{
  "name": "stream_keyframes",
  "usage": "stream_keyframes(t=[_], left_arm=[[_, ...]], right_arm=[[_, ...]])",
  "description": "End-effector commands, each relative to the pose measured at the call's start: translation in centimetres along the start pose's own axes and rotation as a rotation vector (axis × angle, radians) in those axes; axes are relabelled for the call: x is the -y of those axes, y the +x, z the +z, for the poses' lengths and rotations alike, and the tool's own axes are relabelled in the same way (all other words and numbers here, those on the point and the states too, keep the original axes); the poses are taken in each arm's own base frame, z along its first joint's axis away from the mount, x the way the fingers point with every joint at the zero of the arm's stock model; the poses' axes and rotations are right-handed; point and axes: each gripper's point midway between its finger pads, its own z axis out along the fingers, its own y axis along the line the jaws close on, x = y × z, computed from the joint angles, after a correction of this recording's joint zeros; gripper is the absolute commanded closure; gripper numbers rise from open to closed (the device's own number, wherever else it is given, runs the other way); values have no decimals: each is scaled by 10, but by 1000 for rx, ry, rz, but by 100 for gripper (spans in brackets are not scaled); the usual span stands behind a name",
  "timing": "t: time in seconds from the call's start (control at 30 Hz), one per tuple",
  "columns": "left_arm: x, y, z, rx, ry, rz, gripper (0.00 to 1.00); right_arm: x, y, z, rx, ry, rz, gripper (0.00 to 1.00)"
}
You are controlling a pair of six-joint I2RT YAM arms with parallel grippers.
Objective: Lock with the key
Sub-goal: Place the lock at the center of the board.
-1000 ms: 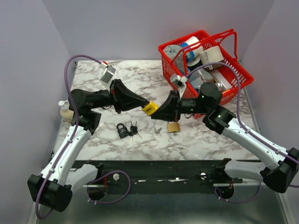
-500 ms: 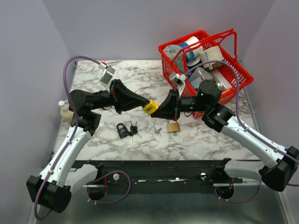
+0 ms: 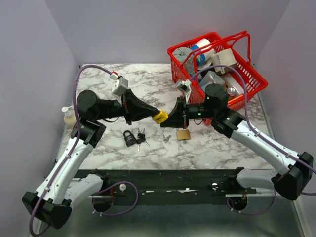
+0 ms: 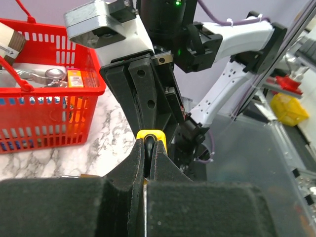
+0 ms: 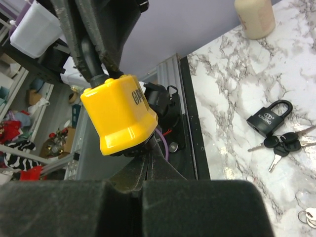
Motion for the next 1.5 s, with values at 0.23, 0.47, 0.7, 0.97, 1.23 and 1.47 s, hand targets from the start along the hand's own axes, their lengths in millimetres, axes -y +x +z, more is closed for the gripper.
stream_keyframes(t=[0.23,0.47,0.7,0.97,1.23,1.47], left_arm=[[-4,39,7,-120,25,-126,100],[-33,19,-4,-65,-34,-153,100],[-66,46,-5,-137,-64,-218,100],[-104,154,-15,-356,-79,-422,100],[-144,240,-21,-561,-33,-556,100],[-164,277,-24,-643,11,-588,100]], right_arm=[[-14,-25,-8,64,-15,-191,99],[17,29,-31,-40,95,-207,96],[35,74,-52,-130,182,-204,74],[48,91,-68,-203,267,-254,14],[67,106,-75,-285,327,-285,4],[86,121,-82,-351,381,-309,2]])
